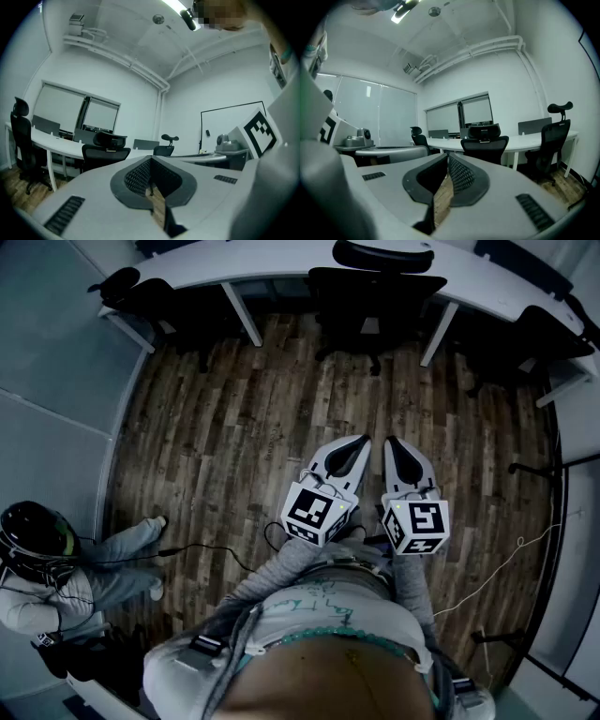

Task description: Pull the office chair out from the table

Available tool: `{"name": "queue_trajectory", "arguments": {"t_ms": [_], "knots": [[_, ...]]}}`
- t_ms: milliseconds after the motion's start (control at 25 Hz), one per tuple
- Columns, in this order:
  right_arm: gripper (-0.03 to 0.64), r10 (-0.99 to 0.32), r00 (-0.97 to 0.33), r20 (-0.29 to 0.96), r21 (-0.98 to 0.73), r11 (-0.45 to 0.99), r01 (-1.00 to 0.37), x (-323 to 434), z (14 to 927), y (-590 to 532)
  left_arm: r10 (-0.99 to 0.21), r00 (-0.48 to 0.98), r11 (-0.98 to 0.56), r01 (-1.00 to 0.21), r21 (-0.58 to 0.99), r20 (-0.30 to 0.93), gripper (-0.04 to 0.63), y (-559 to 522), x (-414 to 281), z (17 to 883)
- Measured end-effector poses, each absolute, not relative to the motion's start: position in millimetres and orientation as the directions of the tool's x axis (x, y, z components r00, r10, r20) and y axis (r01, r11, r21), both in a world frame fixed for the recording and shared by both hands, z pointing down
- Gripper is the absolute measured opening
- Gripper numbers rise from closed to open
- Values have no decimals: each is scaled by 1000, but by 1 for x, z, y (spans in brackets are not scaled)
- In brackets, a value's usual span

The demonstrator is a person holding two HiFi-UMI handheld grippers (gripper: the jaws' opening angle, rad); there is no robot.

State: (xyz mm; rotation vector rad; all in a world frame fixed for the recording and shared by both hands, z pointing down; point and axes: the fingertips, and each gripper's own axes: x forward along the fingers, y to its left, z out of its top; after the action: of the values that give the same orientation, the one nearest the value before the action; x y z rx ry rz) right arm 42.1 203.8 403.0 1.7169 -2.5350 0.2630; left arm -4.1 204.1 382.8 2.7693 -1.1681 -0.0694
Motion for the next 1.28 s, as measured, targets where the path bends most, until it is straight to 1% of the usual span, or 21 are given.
{"name": "queue_trajectory", "arguments": {"t_ms": [240,560,720,920,1280], "knots": [[25,-919,-375,123,-123,361,-925,62,400,209,-725,689,-676,-714,183,9,11,206,9,385],[25,-893,-426,146,-122,412,-903,73,414,215,-746,665,-641,-731,234,36,11,214,16,396],[25,-880,-453,144,-139,435,-890,61,416,206,-757,652,-633,-750,193,47,11,207,5,397],[25,-888,-435,149,-113,422,-900,54,415,176,-748,663,-639,-733,231,36,11,176,-2,399],[25,-904,-404,141,-101,393,-914,44,401,95,-699,715,-699,-682,215,-5,11,86,-8,378]]}}
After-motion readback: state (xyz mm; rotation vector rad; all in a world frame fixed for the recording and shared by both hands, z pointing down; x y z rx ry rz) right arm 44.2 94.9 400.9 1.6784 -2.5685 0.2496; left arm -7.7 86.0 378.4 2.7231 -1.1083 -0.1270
